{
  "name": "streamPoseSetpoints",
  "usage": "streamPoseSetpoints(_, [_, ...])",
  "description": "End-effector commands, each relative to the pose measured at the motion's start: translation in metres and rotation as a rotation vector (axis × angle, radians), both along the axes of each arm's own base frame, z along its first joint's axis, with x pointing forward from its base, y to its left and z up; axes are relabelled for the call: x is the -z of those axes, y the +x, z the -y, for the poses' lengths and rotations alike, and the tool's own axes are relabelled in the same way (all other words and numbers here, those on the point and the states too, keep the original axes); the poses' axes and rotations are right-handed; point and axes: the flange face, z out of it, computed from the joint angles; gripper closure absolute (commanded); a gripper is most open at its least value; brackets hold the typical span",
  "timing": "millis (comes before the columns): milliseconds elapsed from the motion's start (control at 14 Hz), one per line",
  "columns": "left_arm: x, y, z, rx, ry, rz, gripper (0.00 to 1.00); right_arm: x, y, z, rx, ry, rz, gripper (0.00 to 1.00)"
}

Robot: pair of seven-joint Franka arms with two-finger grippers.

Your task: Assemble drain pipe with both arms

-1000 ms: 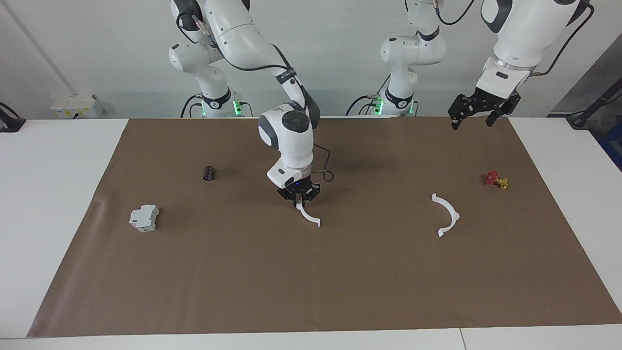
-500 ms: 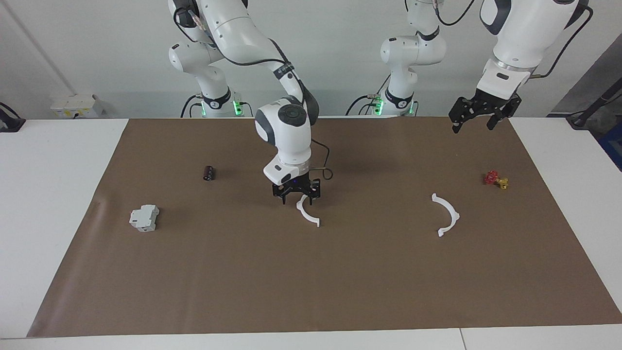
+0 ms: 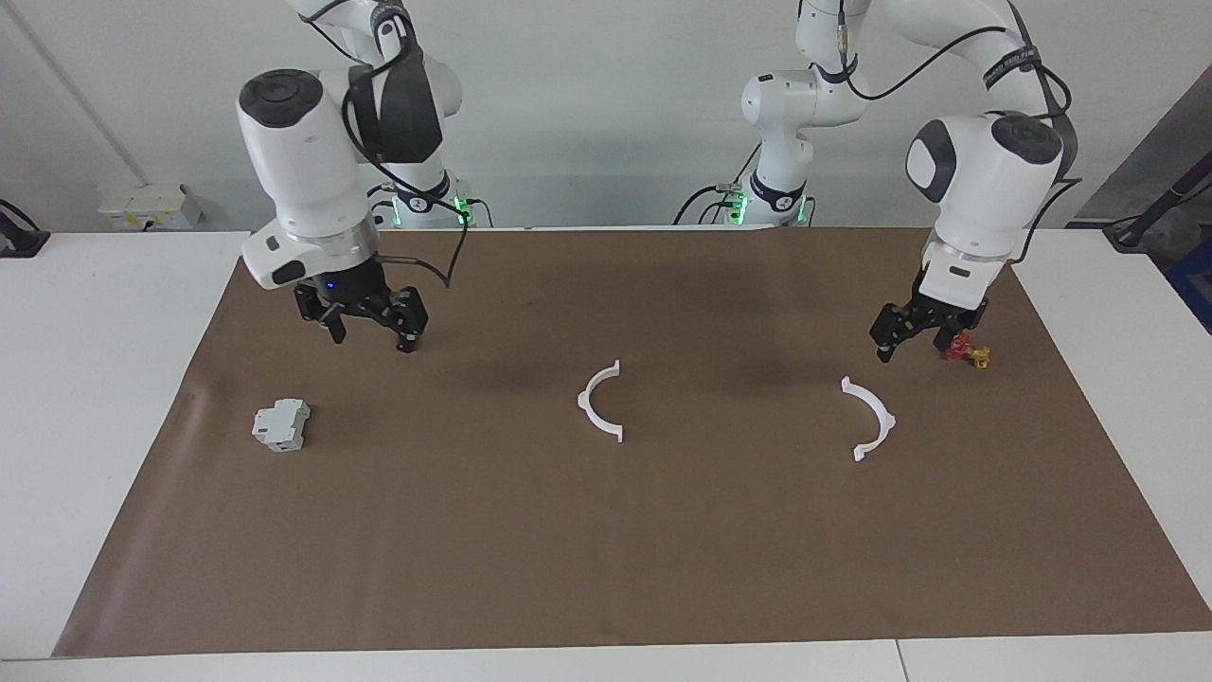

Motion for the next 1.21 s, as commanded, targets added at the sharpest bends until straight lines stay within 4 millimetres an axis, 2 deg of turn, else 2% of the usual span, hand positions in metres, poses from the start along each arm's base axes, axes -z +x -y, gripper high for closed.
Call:
streamPoseSetpoints(0, [0.049, -0.011, -0.016, -0.105, -0.030, 0.042, 0.00, -0.019, -0.024, 0.043, 0.018, 0.002, -0.073, 0.00])
streamPoseSetpoints(143, [0.095, -0.009, -0.010, -0.152, -0.043, 0.027, 0.00, -0.025, -0.036, 0.074, 0.001, 0.007, -0.113, 0.00])
streamPoseSetpoints(214, [0.111, -0.007, -0.007, -0.178, -0.049, 0.013, 0.00, -0.025, -0.038, 0.089, -0.002, 0.015, -0.118, 0.00])
streamPoseSetpoints(286, [0.120, -0.009, -0.008, -0.197, -0.050, 0.001, 0.00, -0.027, -0.043, 0.103, -0.031, 0.022, -0.134, 0.00])
streamPoseSetpoints(429, [0.124, -0.010, -0.010, -0.199, -0.049, -0.005, 0.00, -0.028, -0.049, 0.115, -0.062, 0.031, -0.169, 0.00])
streamPoseSetpoints(571, [0.138, -0.007, -0.010, -0.179, -0.043, -0.008, 0.00, -0.050, -0.042, 0.115, -0.066, 0.025, -0.133, 0.00])
streamPoseSetpoints(643, [0.139, -0.007, -0.009, -0.178, -0.043, -0.009, 0.00, -0.054, -0.038, 0.112, -0.070, 0.022, -0.135, 0.00])
streamPoseSetpoints(857, [0.139, -0.007, -0.008, -0.176, -0.043, -0.010, 0.00, -0.055, -0.036, 0.101, -0.071, 0.019, -0.121, 0.00])
streamPoseSetpoints(1000, [0.139, -0.007, -0.007, -0.175, -0.043, -0.010, 0.03, -0.055, -0.036, 0.101, -0.084, 0.019, -0.121, 0.00])
streamPoseSetpoints(1071, [0.139, -0.007, -0.008, -0.178, -0.043, -0.008, 0.09, -0.054, -0.037, 0.105, -0.080, 0.020, -0.124, 0.00])
streamPoseSetpoints(1143, [0.139, -0.007, -0.007, -0.176, -0.043, -0.008, 0.30, -0.054, -0.037, 0.105, -0.080, 0.020, -0.124, 0.00])
